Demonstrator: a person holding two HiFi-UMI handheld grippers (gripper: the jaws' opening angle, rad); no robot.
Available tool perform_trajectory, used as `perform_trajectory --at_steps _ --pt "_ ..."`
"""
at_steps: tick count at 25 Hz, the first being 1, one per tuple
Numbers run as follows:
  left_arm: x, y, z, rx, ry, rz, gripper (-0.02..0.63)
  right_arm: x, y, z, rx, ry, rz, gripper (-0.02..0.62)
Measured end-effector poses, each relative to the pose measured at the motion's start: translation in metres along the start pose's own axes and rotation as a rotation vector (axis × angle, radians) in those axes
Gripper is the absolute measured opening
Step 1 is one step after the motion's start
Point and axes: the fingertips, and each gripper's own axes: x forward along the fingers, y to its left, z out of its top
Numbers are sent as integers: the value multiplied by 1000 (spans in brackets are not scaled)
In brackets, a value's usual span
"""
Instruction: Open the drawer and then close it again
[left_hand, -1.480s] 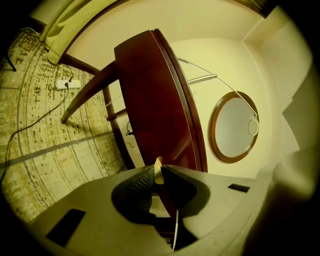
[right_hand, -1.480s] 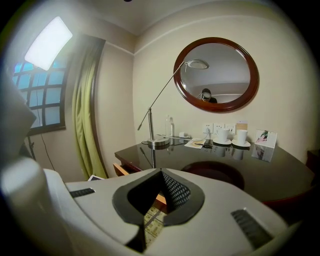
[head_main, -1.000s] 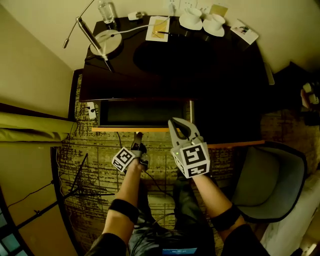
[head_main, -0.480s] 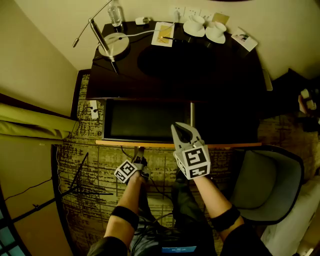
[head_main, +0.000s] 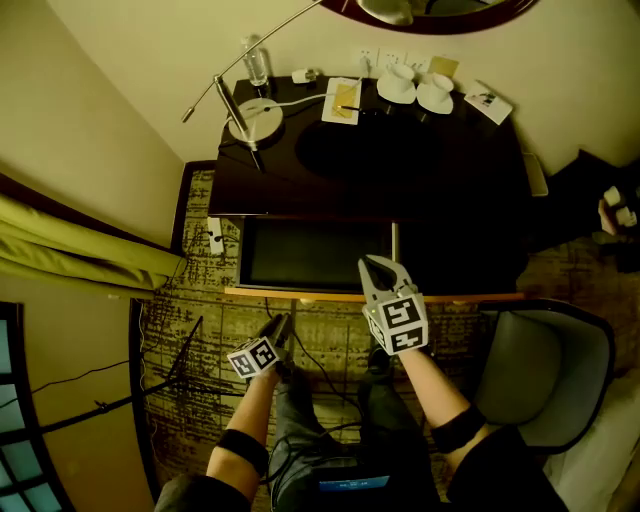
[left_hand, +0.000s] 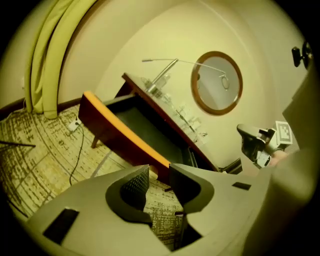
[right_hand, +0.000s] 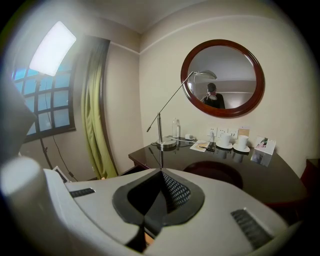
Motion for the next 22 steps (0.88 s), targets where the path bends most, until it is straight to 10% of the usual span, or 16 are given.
perform_trajectory --at_steps 5,22 --pt "-57 -63 71 195 -103 -27 0 -21 2 25 7 -21 6 0" --pt "-147 -270 206 774 -347 -75 0 -109 17 105 -33 -136 43 0"
